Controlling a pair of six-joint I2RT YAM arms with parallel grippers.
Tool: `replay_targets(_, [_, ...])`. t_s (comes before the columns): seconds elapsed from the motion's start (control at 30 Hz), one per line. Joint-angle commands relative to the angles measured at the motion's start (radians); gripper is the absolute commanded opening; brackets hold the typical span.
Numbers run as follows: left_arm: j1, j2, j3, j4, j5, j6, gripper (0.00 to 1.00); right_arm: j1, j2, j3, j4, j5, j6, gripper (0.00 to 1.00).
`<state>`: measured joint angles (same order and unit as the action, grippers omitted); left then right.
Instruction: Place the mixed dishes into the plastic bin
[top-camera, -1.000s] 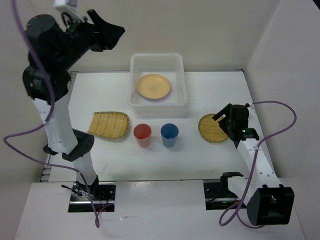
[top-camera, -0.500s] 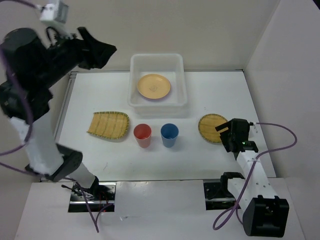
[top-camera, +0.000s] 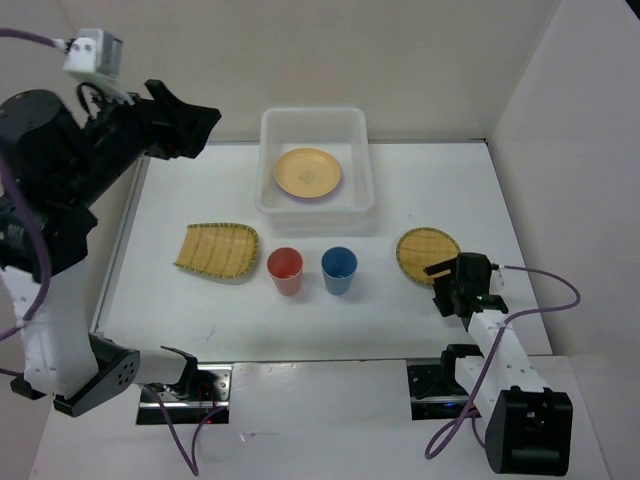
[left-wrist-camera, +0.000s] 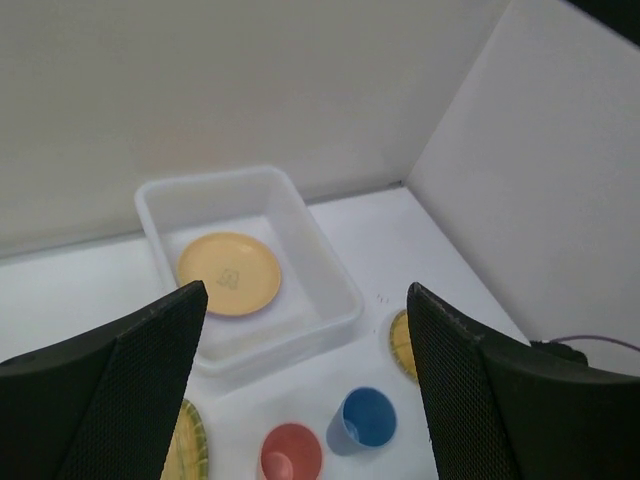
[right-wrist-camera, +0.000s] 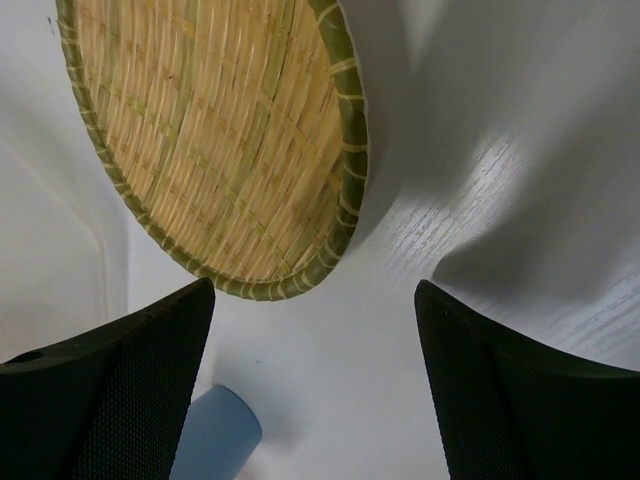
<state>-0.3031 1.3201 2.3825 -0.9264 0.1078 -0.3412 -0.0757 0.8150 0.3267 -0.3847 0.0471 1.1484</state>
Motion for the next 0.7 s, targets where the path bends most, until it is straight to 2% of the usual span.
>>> replay_targets(0.0, [-0.002, 0.005, -0.069, 0.069, 0.035, 0.001, 0.88, -0.001, 0.012, -0.017, 0.125, -0.018, 0.020, 0.85])
replay_targets(0.27, [-0.002, 0.005, -0.078, 0.103, 0.064, -0.009, 0.89, -0.010, 0.090, -0.017, 0.230, -0.047, 0.092, 0.80])
replay_targets(0.53, [-0.002, 0.014, -0.078, 0.112, 0.073, -0.009, 0.89, -0.073, 0.251, 0.015, 0.325, -0.125, 0.074, 0.77])
replay_targets(0.67, [-0.002, 0.047, -0.020, 0.078, 0.064, 0.001, 0.90, -0.105, 0.276, 0.015, 0.362, -0.148, 0.102, 0.73])
